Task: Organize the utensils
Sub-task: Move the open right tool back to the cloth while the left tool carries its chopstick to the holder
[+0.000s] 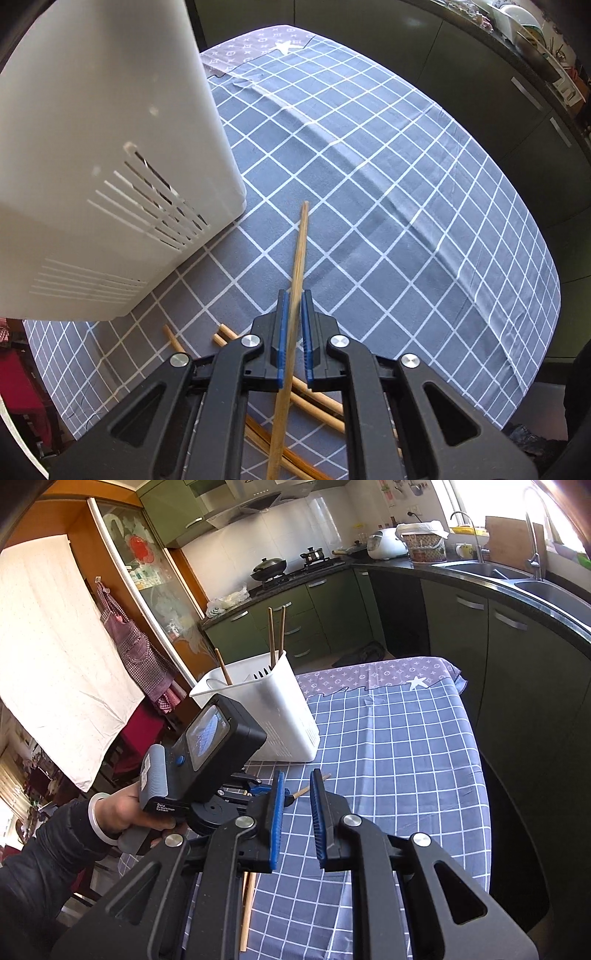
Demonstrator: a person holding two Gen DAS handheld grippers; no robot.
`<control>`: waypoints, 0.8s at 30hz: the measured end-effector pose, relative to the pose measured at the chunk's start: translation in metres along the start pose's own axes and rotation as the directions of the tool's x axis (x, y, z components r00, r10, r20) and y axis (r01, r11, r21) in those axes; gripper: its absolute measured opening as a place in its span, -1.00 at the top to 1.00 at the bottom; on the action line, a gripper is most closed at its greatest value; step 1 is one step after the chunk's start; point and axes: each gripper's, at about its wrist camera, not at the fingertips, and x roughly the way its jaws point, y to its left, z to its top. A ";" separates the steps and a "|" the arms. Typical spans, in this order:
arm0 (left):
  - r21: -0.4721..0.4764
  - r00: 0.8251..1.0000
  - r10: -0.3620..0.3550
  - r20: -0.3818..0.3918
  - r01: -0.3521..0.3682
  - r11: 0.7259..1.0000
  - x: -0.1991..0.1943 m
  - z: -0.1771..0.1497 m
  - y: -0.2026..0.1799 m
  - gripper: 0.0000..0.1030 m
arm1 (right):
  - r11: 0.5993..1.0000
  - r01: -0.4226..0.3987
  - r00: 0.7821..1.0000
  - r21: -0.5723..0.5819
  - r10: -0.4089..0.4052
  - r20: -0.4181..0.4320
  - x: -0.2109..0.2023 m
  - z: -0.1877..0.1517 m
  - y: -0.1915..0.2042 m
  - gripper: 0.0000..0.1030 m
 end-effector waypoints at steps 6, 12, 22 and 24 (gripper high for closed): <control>0.006 1.000 0.018 -0.025 -0.018 1.000 0.015 0.009 0.003 0.84 | 1.000 -0.004 1.000 0.010 0.004 0.000 -0.002 0.001 0.000 0.71; 0.020 1.000 0.021 0.008 -0.021 1.000 0.001 0.000 -0.015 0.86 | 1.000 -0.008 1.000 0.013 0.008 0.018 -0.013 -0.001 0.004 0.71; -0.007 0.981 0.032 0.192 -0.031 0.999 -0.096 -0.048 -0.017 0.87 | 1.000 -0.018 0.999 -0.001 0.018 0.036 -0.030 -0.014 0.015 0.71; -0.019 0.974 0.042 0.223 -0.039 0.999 -0.115 -0.061 -0.013 0.87 | 1.000 -0.022 0.999 -0.004 0.022 0.038 -0.033 -0.017 0.017 0.71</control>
